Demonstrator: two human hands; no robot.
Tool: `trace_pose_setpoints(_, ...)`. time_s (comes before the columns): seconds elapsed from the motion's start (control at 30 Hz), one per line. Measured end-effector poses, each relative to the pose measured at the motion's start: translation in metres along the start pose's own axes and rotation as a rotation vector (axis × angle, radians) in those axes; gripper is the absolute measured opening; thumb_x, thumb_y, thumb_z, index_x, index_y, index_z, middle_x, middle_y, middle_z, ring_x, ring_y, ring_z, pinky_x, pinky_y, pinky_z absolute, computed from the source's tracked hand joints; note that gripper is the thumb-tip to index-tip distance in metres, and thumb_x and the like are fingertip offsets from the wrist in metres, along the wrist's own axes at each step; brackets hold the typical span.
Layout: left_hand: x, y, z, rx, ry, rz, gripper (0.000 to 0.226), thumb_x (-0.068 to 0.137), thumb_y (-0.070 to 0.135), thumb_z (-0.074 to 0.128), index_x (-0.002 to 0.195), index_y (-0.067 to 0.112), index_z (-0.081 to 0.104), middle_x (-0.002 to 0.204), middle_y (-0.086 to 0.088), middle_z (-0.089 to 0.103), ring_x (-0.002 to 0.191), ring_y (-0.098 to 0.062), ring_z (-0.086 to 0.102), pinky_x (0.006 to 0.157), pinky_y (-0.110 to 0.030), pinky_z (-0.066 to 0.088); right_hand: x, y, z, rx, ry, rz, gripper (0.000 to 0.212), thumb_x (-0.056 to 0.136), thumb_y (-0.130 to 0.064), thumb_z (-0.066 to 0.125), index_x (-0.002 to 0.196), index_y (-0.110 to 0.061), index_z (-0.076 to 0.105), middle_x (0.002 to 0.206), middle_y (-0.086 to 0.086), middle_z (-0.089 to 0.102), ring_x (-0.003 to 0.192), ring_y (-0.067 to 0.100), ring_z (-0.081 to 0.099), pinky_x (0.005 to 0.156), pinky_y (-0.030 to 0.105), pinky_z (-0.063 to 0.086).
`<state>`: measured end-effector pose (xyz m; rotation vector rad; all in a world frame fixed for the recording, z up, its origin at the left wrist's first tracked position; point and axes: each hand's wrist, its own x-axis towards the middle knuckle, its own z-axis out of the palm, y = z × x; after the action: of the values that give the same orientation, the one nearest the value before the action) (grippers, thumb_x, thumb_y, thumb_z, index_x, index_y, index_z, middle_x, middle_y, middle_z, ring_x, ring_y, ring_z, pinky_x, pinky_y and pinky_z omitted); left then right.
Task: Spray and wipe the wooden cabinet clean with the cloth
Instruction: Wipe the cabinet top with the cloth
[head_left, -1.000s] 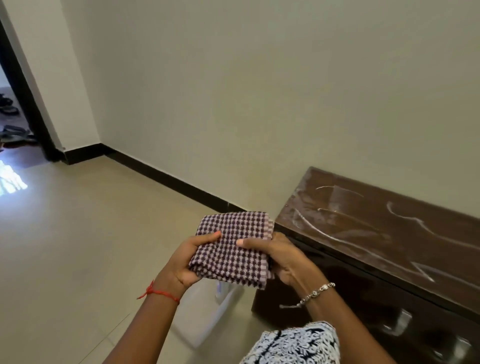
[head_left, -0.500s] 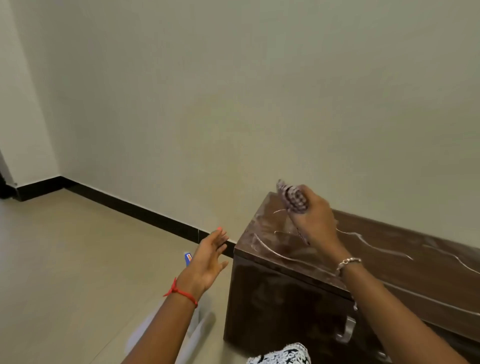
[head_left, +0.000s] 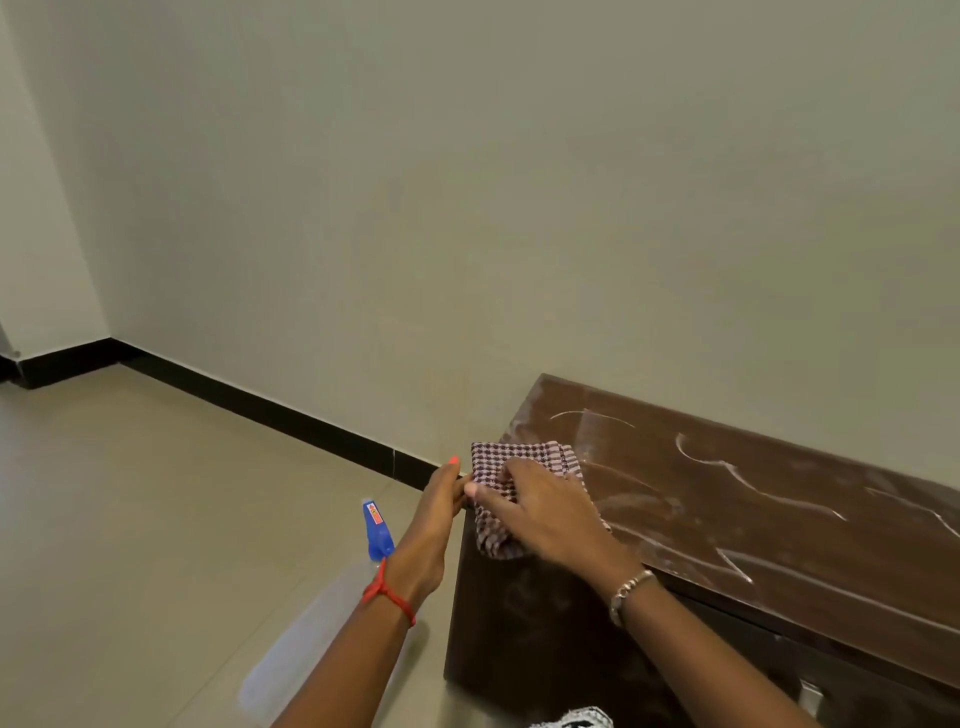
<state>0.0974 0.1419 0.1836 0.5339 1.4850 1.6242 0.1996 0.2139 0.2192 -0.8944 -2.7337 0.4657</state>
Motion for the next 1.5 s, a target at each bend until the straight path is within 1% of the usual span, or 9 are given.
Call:
trace_pose_setpoints(0.1, 0.003, -0.002, 0.0, 0.014, 0.047, 0.044, 0.041, 0.096, 0.044, 0.027, 0.112, 0.019, 0.056, 0.109, 0.002, 0.059, 0.096, -0.007, 0.05, 0.088, -0.023, 0.031, 0.016, -0.012, 0.023, -0.111, -0.022, 0.09, 0.058, 0.095, -0.054, 0.017, 0.146, -0.026, 0.017, 0.155, 0.004, 0.018, 0.142, 0.026, 0.013, 0.112, 0.057, 0.002)
trace_pose_setpoints(0.2, 0.009, -0.004, -0.002, 0.015, 0.115, 0.074, 0.026, 0.097, 0.042, 0.028, 0.09, 0.031, 0.051, 0.089, 0.011, 0.057, 0.086, -0.004, 0.051, 0.081, -0.021, 0.034, 0.023, -0.01, 0.034, -0.272, 0.007, 0.056, 0.054, 0.097, -0.05, 0.013, 0.147, -0.029, 0.012, 0.157, 0.006, 0.008, 0.143, 0.028, 0.003, 0.111, 0.059, 0.0)
trace_pose_setpoints(0.37, 0.015, -0.007, -0.005, 0.105, 0.115, 0.132, 0.046, 0.096, 0.045, 0.027, 0.129, 0.018, 0.044, 0.122, 0.005, 0.052, 0.108, -0.007, 0.048, 0.09, -0.023, 0.028, 0.006, 0.008, 0.026, -0.281, -0.007, -0.101, 0.085, 0.07, -0.064, -0.02, 0.146, -0.037, 0.008, 0.157, -0.004, 0.005, 0.144, 0.02, -0.001, 0.113, 0.053, -0.003)
trace_pose_setpoints(0.47, 0.019, 0.0, 0.0, 0.157, 0.114, 0.178, 0.053, 0.094, 0.046, 0.03, 0.14, 0.019, 0.032, 0.144, -0.003, 0.037, 0.13, -0.019, 0.035, 0.095, -0.026, 0.026, -0.006, 0.028, 0.012, -0.25, -0.045, -0.127, 0.08, 0.071, -0.064, -0.015, 0.144, -0.041, 0.01, 0.156, -0.012, 0.005, 0.144, 0.012, -0.002, 0.114, 0.049, -0.005)
trace_pose_setpoints(0.63, 0.027, 0.019, 0.025, 0.167, 0.074, 0.217, 0.056, 0.094, 0.044, 0.034, 0.143, 0.019, 0.024, 0.145, -0.007, 0.035, 0.124, -0.018, 0.039, 0.094, -0.026, 0.036, 0.018, 0.056, -0.001, -0.206, -0.066, -0.04, 0.045, 0.096, -0.051, 0.018, 0.141, -0.045, 0.021, 0.154, -0.017, 0.014, 0.142, 0.007, 0.006, 0.114, 0.052, 0.0)
trace_pose_setpoints(0.87, 0.041, 0.015, 0.04, 0.382, 0.033, 0.317, 0.069, 0.086, 0.052, 0.045, 0.143, 0.022, 0.02, 0.145, -0.003, 0.037, 0.129, -0.02, 0.039, 0.099, -0.029, 0.034, 0.078, 0.059, -0.004, -0.216, -0.134, -0.114, 0.043, 0.098, -0.044, 0.021, 0.141, -0.044, 0.025, 0.155, -0.013, 0.014, 0.143, 0.011, 0.006, 0.114, 0.055, 0.001)
trace_pose_setpoints(1.17, 0.045, 0.004, 0.031, 1.114, -0.095, 0.43, 0.137, 0.043, 0.085, 0.052, 0.143, 0.023, -0.018, 0.155, 0.002, -0.012, 0.142, -0.016, 0.0, 0.114, -0.041, 0.013, 0.078, 0.123, -0.032, -0.189, -0.149, -0.114, 0.042, 0.096, -0.045, 0.033, 0.137, -0.049, 0.027, 0.151, -0.019, 0.02, 0.141, 0.004, 0.011, 0.115, 0.046, 0.006)
trace_pose_setpoints(1.33, 0.048, 0.003, 0.026, 1.297, -0.176, 0.418, 0.14, 0.045, 0.082, 0.059, 0.143, 0.019, -0.019, 0.154, 0.003, -0.018, 0.14, -0.012, -0.013, 0.113, -0.034, 0.005, 0.128, 0.109, -0.019, -0.241, -0.117, -0.005, 0.044, 0.096, -0.045, 0.03, 0.14, -0.043, 0.027, 0.154, -0.014, 0.018, 0.142, 0.011, 0.012, 0.113, 0.054, 0.006)
trace_pose_setpoints(1.5, 0.051, 0.005, 0.023, 1.492, -0.206, 0.461, 0.138, 0.049, 0.086, 0.051, 0.144, 0.012, -0.016, 0.153, -0.003, -0.021, 0.14, -0.016, -0.017, 0.104, -0.027, -0.011, 0.128, 0.108, -0.017, -0.088, -0.124, -0.174, 0.04, 0.094, -0.04, 0.042, 0.135, -0.043, 0.039, 0.15, -0.013, 0.027, 0.14, 0.006, 0.016, 0.115, 0.045, 0.008)
